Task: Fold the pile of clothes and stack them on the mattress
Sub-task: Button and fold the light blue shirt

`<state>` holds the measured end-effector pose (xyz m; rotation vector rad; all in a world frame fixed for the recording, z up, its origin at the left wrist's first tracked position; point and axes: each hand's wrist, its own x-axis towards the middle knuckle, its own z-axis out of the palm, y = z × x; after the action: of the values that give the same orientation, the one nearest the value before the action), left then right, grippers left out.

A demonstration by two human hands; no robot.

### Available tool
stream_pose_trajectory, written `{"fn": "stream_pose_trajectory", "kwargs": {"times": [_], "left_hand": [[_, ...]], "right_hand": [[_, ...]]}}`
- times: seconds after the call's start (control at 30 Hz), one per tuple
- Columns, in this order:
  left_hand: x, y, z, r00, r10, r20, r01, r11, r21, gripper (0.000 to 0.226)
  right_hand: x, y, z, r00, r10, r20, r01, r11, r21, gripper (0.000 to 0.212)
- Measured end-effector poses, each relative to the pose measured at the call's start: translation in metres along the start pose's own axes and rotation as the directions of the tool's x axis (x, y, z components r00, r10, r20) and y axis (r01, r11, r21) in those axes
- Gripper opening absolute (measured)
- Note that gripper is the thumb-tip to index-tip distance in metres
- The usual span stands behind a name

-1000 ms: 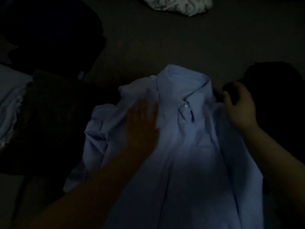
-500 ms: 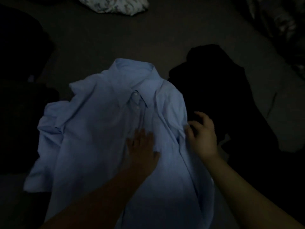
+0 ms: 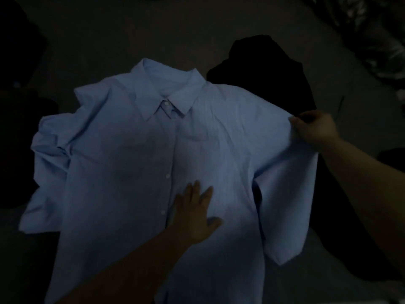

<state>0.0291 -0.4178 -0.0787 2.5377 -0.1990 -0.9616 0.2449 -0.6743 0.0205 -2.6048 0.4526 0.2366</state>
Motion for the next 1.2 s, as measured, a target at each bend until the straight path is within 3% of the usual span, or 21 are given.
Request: {"fn": "stream_pose_trajectory", "kwargs": {"times": [0.1,0.2,0.3,0.4,0.47,0.53,0.6,0.67,0.73,0.8,0.83,0.87,0.9,1.0,1.07,1.13,1.2], "left_hand": [[-0.014,-0.004,0.018,0.999,0.011,0.051,-0.015,0.998,0.063,0.090],[-0.028,-0.003,0.027,0.993,0.072,0.091,-0.081,0.991,0.106,0.089],[-0.035,-0.005,0.032,0.985,0.085,0.153,-0.105,0.986,0.129,0.087],[-0.031,-0.001,0.019,0.973,0.031,0.228,-0.050,0.996,0.076,0.082],[-0.026,0.011,0.000,0.972,-0.014,0.233,0.039,0.994,-0.102,0.079],[-0.023,0.030,-0.022,0.992,-0.031,0.125,0.073,0.936,-0.344,0.080],[-0.026,0.053,-0.048,0.999,0.037,-0.007,-0.035,0.872,-0.489,0.077],[-0.034,0.077,-0.072,0.987,0.159,-0.039,-0.137,0.673,-0.727,0.064],[-0.043,0.095,-0.083,0.982,0.189,-0.011,-0.074,0.330,-0.941,0.042],[-0.052,0.093,-0.081,0.994,0.008,0.108,0.108,-0.019,-0.994,0.018],[-0.056,0.087,-0.077,0.980,-0.074,0.183,0.166,-0.198,-0.966,0.013],[-0.060,0.077,-0.070,0.960,-0.142,0.240,0.175,-0.362,-0.915,0.012],[-0.064,0.064,-0.064,0.938,-0.206,0.278,0.162,-0.449,-0.879,0.016],[-0.070,0.023,-0.048,0.873,-0.375,0.313,0.145,-0.413,-0.899,0.023],[-0.071,0.003,-0.039,0.826,-0.436,0.358,0.142,-0.454,-0.880,0.023],[-0.067,-0.006,-0.029,0.826,-0.417,0.379,0.159,-0.473,-0.867,0.020],[-0.061,0.003,-0.025,0.866,-0.337,0.369,0.217,-0.412,-0.885,0.030]], "right_hand": [[-0.041,0.023,0.016,0.985,0.097,0.140,-0.115,0.985,0.127,0.056],[-0.091,0.057,0.023,0.940,0.209,0.271,-0.298,0.889,0.348,0.062],[-0.127,0.091,0.028,0.860,0.321,0.397,-0.452,0.840,0.300,0.066],[-0.142,0.096,0.032,0.893,0.360,0.271,-0.412,0.896,0.167,0.042],[-0.143,0.082,0.021,0.945,0.290,0.152,-0.316,0.929,0.193,0.023],[-0.140,0.060,0.001,0.979,0.203,-0.029,-0.192,0.959,0.206,0.023],[-0.144,0.025,-0.015,0.973,0.107,-0.204,-0.085,0.990,0.114,0.021],[-0.156,-0.018,-0.017,0.984,0.031,-0.175,-0.007,0.990,0.138,0.022],[-0.172,-0.062,-0.005,0.986,-0.075,0.146,0.032,0.959,0.280,0.027],[-0.194,-0.096,0.012,0.855,-0.181,0.486,0.009,0.942,0.335,0.038],[-0.203,-0.103,0.022,0.810,-0.224,0.542,0.016,0.932,0.361,0.040],[-0.212,-0.102,0.031,0.815,-0.256,0.520,0.035,0.917,0.397,0.038],[-0.220,-0.095,0.038,0.856,-0.258,0.448,0.041,0.898,0.438,0.034],[-0.243,-0.051,0.050,0.992,-0.062,0.106,0.008,0.894,0.447,0.033],[-0.244,-0.012,0.056,0.993,0.114,-0.040,-0.091,0.925,0.368,0.047],[-0.233,0.018,0.062,0.957,0.287,0.037,-0.283,0.902,0.325,0.067],[-0.219,0.029,0.071,0.917,0.267,0.298,-0.375,0.831,0.410,0.076]]}}
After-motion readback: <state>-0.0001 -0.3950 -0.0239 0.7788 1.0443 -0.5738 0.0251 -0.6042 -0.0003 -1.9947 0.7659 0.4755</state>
